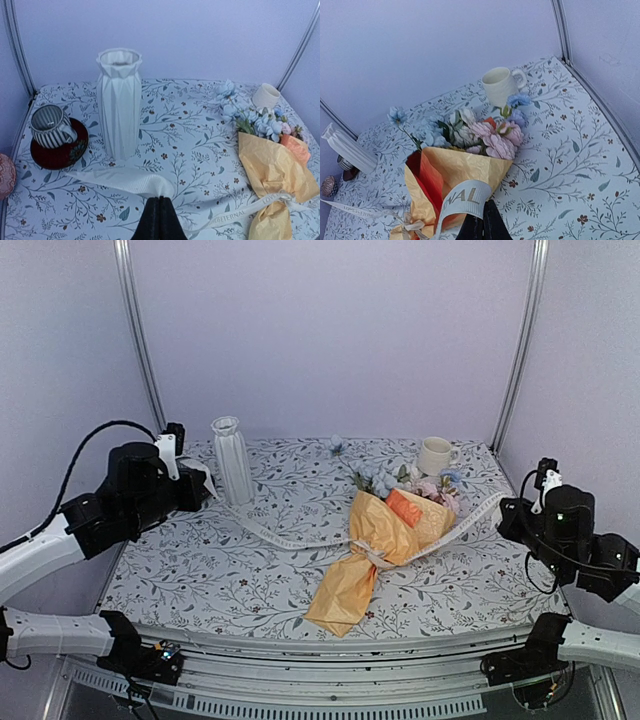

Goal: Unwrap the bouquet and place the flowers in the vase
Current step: Untie the ribbon from the tied bouquet.

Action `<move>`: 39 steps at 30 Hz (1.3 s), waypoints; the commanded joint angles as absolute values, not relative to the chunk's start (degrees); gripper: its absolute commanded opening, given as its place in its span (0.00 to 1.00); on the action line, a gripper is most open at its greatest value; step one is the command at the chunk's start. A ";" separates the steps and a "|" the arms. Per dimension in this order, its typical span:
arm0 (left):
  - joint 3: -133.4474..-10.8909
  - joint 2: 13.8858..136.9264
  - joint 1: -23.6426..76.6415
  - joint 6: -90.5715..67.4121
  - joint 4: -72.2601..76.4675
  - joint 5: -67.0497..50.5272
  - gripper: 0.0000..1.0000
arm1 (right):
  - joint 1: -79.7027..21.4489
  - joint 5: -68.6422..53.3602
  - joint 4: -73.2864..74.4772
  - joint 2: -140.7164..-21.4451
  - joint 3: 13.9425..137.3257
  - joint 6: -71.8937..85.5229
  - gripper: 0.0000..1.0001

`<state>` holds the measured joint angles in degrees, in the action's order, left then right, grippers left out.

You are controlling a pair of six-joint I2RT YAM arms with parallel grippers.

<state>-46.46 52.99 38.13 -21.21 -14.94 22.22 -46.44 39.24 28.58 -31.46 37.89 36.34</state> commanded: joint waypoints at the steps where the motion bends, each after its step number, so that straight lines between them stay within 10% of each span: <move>1: -42.56 50.38 37.40 -26.24 -12.26 21.20 0.00 | -46.23 38.48 32.98 -29.96 33.76 45.47 0.04; 39: -51.72 44.53 34.10 -22.23 -19.79 33.07 0.00 | -46.27 53.32 48.85 -27.13 54.11 42.32 0.10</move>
<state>-54.22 43.81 35.03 -19.16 -18.94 32.60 -46.44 51.40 45.69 -28.42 55.48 39.11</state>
